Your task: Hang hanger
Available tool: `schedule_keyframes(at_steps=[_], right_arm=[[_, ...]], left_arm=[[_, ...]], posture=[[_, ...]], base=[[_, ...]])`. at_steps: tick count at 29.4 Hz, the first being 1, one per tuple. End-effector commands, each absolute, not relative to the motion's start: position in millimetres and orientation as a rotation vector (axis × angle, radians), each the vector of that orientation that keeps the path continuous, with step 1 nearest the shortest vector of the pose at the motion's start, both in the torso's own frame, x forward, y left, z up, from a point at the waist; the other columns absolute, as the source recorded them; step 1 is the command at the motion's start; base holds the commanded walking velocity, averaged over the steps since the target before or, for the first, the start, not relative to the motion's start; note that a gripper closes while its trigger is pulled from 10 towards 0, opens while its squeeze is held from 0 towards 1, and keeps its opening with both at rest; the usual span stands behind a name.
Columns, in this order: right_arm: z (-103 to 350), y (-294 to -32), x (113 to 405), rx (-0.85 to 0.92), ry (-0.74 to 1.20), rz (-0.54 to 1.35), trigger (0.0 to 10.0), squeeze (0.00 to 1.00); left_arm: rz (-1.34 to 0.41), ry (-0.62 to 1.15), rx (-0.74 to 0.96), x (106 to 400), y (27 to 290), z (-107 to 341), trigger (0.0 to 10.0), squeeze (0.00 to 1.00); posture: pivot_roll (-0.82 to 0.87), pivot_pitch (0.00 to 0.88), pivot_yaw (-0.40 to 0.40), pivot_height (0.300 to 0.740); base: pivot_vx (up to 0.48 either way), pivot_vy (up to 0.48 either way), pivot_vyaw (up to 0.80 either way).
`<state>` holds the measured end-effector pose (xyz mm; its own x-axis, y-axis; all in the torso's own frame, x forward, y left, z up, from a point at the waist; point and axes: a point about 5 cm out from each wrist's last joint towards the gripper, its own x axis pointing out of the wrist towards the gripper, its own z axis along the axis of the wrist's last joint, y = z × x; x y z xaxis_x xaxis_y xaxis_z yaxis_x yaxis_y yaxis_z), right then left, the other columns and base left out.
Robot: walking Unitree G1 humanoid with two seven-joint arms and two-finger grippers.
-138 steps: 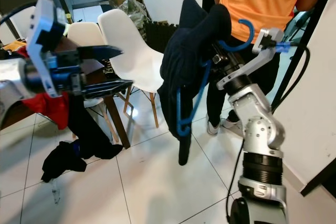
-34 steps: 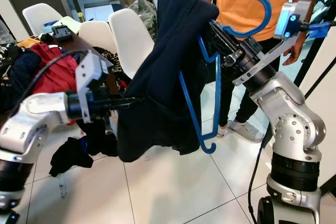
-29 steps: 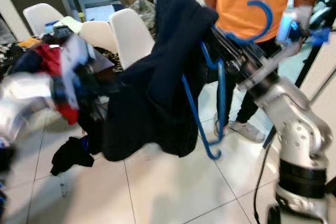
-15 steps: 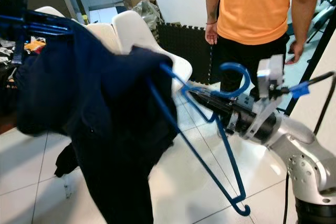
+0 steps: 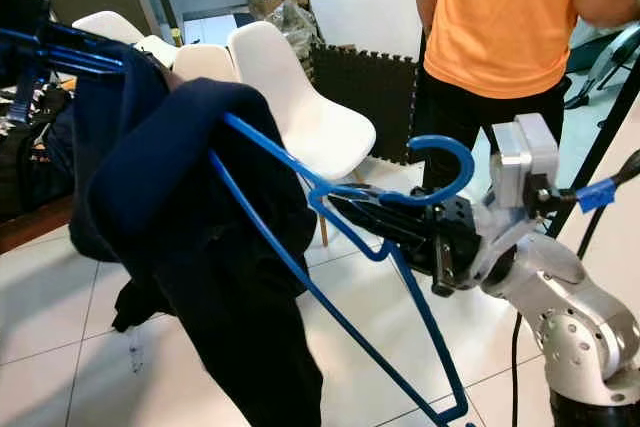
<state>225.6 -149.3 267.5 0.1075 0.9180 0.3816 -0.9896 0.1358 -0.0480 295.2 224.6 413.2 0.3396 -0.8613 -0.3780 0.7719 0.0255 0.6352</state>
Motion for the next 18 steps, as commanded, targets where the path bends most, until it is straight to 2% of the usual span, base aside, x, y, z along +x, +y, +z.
schedule_keyframes(at_steps=[1,6,7,9,10,11,13,18], right_arm=[[269.0,-134.3,221.7,0.276,-0.384,1.504,10.0,0.0],[263.7,-122.8,225.7,0.299,-0.368,1.511,10.0,0.0],[258.2,-107.8,232.0,0.314,-0.353,1.503,10.0,0.0],[258.2,-107.8,232.0,0.314,-0.353,1.503,10.0,0.0],[253.7,-92.4,240.1,0.302,-0.341,1.466,10.0,0.0],[250.6,-79.6,248.6,0.281,-0.326,1.412,10.0,0.0],[248.4,-72.0,256.3,0.258,-0.31,1.353,10.0,0.0],[245.1,-73.5,266.7,0.223,-0.267,1.26,10.0,0.0]], left_arm=[[-1.282,-0.13,0.888,288.3,227.8,422.3,0.0,0.0],[-1.307,-0.142,0.862,287.8,224.8,423.5,0.0,0.0],[-1.336,-0.152,0.849,291.0,218.9,419.7,1.7,0.0],[-1.336,-0.152,0.849,291.0,218.9,419.7,1.7,0.0],[-1.363,-0.157,0.854,296.4,212.1,412.0,6.5,0.0],[-1.378,-0.172,0.878,303.2,204.7,403.5,10.0,0.0],[-1.394,-0.183,0.9,308.6,197.7,395.7,10.0,0.0],[-1.416,-0.198,0.955,314.6,188.6,384.4,10.0,0.0]], posture=[[0.17,0.0,0.08,0.74],[0.17,0.0,0.08,0.74],[0.18,0.0,0.08,0.74],[0.18,0.0,0.08,0.74],[0.17,0.0,0.08,0.74],[0.17,0.0,0.08,0.74],[0.17,0.0,0.081,0.74],[0.15,0.0,0.082,0.74]], base=[[0.0,0.0,0.0],[0.0,0.0,0.0],[0.0,0.0,0.0],[0.0,0.0,0.0],[0.0,0.0,0.0],[0.0,0.0,0.0],[0.0,0.0,0.0],[0.0,0.0,0.0]])
